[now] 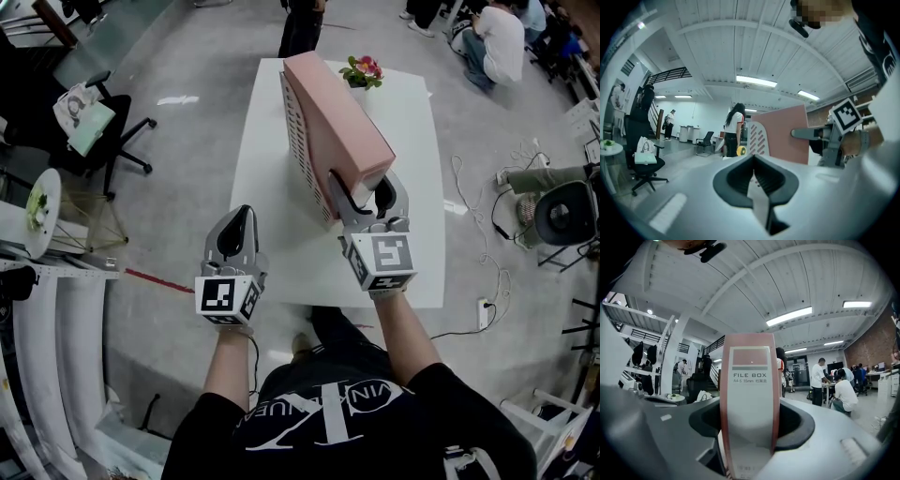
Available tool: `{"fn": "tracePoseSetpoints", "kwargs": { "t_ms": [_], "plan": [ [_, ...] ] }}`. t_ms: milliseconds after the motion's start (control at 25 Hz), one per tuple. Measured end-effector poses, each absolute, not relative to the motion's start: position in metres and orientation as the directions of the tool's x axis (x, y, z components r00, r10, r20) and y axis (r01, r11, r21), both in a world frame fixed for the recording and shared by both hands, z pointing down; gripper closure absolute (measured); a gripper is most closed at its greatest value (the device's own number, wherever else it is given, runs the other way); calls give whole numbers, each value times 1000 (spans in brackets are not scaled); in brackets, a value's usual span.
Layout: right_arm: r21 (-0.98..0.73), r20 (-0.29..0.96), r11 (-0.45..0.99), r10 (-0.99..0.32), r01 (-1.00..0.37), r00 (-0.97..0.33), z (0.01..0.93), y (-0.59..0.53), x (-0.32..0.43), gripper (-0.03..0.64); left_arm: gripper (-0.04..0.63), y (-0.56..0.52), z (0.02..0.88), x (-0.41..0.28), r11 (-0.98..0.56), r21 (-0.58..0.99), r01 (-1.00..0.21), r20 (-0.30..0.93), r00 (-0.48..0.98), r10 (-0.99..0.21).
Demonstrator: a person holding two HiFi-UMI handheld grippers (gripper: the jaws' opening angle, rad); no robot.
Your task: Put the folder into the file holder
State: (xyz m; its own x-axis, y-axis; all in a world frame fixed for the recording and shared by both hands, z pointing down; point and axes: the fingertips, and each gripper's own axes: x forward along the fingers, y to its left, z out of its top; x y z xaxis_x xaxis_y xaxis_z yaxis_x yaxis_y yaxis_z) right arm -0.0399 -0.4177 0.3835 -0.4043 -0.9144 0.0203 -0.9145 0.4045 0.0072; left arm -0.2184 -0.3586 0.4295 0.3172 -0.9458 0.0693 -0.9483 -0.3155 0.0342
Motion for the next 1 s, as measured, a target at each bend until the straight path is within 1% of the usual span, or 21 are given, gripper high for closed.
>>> {"fn": "tracePoseSetpoints", "kwargs": {
  "t_ms": [160, 600, 760, 1000],
  "plan": [
    [17, 62, 403, -914, -915, -401, 398, -414, -42, 314, 595, -353, 433, -220, -316, 33, -948, 79, 318, -945],
    [21, 94, 422, -904, -907, -418, 408, -406, -41, 301, 595, -342, 431, -222, -319, 35, -947, 81, 321, -944],
    [17, 105, 427, -900, -904, -423, 407, -396, -40, 273, 595, -335, 426, -218, -329, 39, -944, 71, 331, -941],
    [20, 106, 422, -902, -906, -418, 405, -373, -32, 258, 595, -323, 417, -209, -353, 36, -935, 48, 355, -934]
  ]
}}
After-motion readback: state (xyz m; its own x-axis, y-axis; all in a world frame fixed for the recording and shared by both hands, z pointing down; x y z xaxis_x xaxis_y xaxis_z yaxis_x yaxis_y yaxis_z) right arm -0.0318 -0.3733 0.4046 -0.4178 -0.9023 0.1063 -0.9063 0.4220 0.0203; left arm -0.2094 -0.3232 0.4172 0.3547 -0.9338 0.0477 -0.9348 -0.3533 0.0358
